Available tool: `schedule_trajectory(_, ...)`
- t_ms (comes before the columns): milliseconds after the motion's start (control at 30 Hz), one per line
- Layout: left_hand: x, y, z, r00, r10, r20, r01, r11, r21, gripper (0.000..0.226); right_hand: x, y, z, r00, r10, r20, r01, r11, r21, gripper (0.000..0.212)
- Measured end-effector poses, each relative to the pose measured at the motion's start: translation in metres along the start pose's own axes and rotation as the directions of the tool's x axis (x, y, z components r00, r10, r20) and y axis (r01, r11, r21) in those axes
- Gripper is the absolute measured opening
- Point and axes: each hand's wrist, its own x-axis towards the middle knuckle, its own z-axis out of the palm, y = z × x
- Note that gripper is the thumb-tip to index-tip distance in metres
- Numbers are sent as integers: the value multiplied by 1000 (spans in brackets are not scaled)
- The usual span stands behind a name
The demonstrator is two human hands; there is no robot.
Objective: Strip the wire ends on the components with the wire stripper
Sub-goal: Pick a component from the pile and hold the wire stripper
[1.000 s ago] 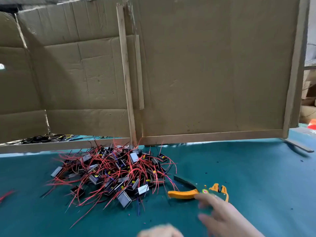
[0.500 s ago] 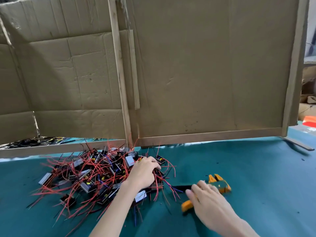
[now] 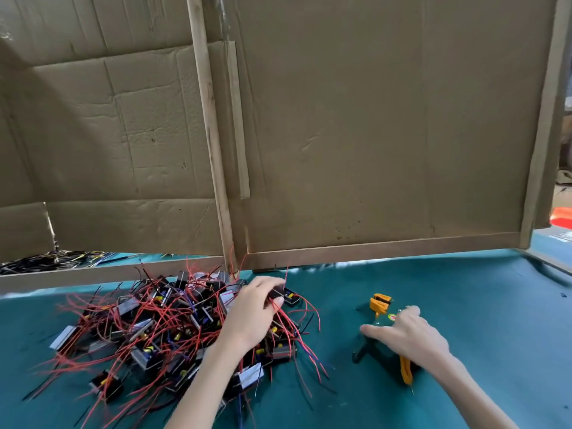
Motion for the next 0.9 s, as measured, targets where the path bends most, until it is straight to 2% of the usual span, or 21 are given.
schedule_trajectory(67, 2, 7, -13, 999, -9, -38, 2, 986, -168, 40, 5, 9, -5, 998, -18, 65, 9, 991, 134, 55)
schedule_trajectory(100, 2, 10, -20, 998, -27, -59, 11, 969, -246, 40, 8, 13, -6, 997, -51, 63, 39, 984, 175, 41)
schedule_trajectory(133, 2, 14, -27, 996, -52, -75, 25, 946, -324, 38, 8, 18, -5, 997, -70, 45, 60, 979, 194, 36)
schedule_trajectory(233, 3, 23, -44, 985, -152, -87, 83, 842, -533, 27, 6, 25, -3, 999, -42, 8, 41, 997, 72, 41)
schedule_trajectory(300, 3, 27, -50, 972, -230, -37, 127, 658, -742, 24, 4, 24, -3, 999, -52, 13, 53, 996, -77, 39)
schedule_trajectory(367, 3, 30, -57, 957, -286, 49, 155, 362, -919, 24, 4, 25, -4, 997, -67, 38, 70, 994, -87, 41)
schedule_trajectory(400, 3, 31, -59, 948, -303, 100, 173, 222, -960, 24, 5, 26, -4, 996, -64, 58, 66, 998, -22, 40)
schedule_trajectory(433, 3, 32, -62, 937, -314, 151, 193, 107, -975, 24, 3, 27, -8, 994, -43, 99, 30, 991, 133, 38)
schedule_trajectory(467, 3, 32, -63, 928, -315, 197, 213, 17, -977, 25, 2, 29, -11, 987, -38, 158, -21, 932, 361, 33)
schedule_trajectory(500, 2, 32, -63, 922, -307, 235, 231, -50, -972, 26, 2, 31, -16, 966, -43, 254, -124, 787, 604, 21)
schedule_trajectory(533, 1, 32, -64, 918, -296, 264, 248, -92, -964, 29, 2, 34, -19, 932, -84, 353, -241, 585, 775, 11)
schedule_trajectory(567, 1, 31, -63, 915, -282, 289, 266, -118, -957, 31, 3, 37, -23, 888, -151, 435, -353, 384, 853, 21)
schedule_trajectory(600, -1, 31, -62, 913, -264, 312, 284, -138, -949, 33, 2, 38, -27, 852, -211, 479, -429, 242, 870, 32)
schedule_trajectory(633, -2, 31, -62, 910, -244, 336, 304, -159, -939, 33, 1, 37, -29, 836, -239, 493, -476, 128, 870, 38)
schedule_trajectory(700, -5, 29, -59, 909, -220, 353, 322, -166, -932, 34, -7, 30, -29, 805, -319, 500, -532, -15, 847, 41)
schedule_trajectory(767, -7, 25, -54, 913, -251, 322, 311, -81, -947, 38, -12, 25, -23, 788, -394, 473, -540, -74, 838, 46)
schedule_trajectory(833, -8, 18, -48, 924, -274, 268, 289, 37, -957, 30, -15, 21, -17, 774, -460, 435, -531, -96, 842, 46)
schedule_trajectory(900, -12, 13, -46, 952, -197, 232, 270, 193, -943, 32, -17, 19, -14, 775, -486, 403, -503, -90, 859, 47)
